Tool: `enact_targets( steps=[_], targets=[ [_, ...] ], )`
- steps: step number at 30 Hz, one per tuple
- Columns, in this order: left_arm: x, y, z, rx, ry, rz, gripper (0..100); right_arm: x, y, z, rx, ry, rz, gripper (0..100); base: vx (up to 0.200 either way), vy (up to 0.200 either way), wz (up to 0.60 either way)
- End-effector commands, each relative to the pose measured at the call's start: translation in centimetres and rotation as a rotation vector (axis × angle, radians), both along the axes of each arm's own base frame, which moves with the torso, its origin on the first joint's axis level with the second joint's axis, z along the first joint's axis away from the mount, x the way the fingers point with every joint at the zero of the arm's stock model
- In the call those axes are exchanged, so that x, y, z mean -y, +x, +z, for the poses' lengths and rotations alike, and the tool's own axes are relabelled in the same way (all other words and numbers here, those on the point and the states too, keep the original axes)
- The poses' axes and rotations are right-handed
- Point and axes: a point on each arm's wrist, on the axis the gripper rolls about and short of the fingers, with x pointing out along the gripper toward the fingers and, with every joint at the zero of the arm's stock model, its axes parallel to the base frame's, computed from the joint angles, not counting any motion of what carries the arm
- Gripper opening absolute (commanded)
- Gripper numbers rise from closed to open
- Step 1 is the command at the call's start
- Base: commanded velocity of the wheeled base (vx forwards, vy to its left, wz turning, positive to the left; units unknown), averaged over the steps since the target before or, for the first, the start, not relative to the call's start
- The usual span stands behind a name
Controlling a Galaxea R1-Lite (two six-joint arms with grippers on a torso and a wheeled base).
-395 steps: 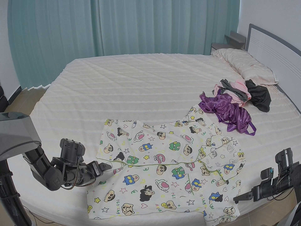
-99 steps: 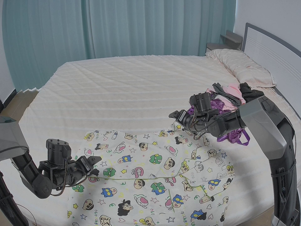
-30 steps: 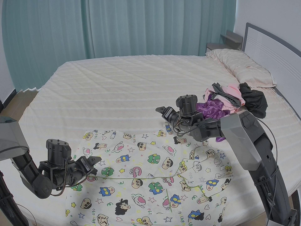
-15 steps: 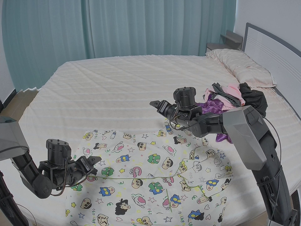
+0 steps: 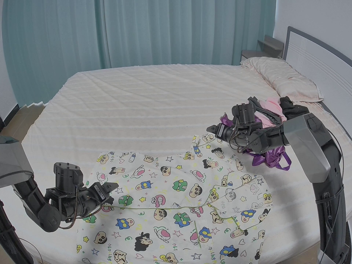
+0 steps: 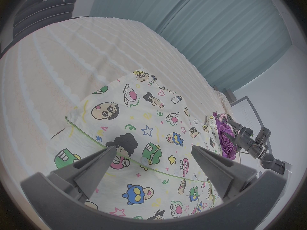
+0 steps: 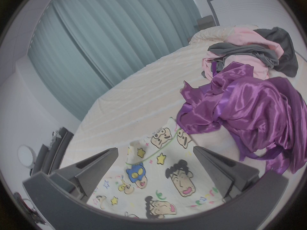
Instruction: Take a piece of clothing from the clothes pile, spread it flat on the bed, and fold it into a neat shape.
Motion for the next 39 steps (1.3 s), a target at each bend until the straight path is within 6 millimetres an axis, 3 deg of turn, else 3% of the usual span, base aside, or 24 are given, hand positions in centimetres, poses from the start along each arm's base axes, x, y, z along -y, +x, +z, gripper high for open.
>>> enact_targets(
  steps=[1,14,17,25,26,39],
  targets=[
    [0.0,0.0,0.0,0.0,-0.001,0.0,100,2.4,-0.2,0.1,-0.016,-0.046,-0.021,100,0.0,0.0,0.0],
    [0.0,0.0,0.0,0.002,0.0,0.001,100,2.7,-0.3,-3.2,-0.067,-0.145,0.022,100,0.0,0.0,0.0],
    [0.0,0.0,0.0,0.0,0.0,0.001,100,2.9,0.0,-4.8,-0.091,-0.156,0.02,100,0.0,0.0,0.0],
    [0.0,0.0,-0.1,-0.006,0.001,0.0,100,3.1,0.9,-5.9,-0.086,-0.16,0.014,100,0.0,0.0,0.0],
    [0.0,0.0,-0.1,-0.006,0.001,0.0,100,3.1,0.9,-6.0,-0.087,-0.16,0.015,0,0.0,0.0,0.0],
    [0.0,0.0,-0.1,-0.006,0.001,-0.002,100,4.1,1.4,-5.3,-0.071,-0.155,-0.045,0,0.0,0.0,0.0]
  ],
)
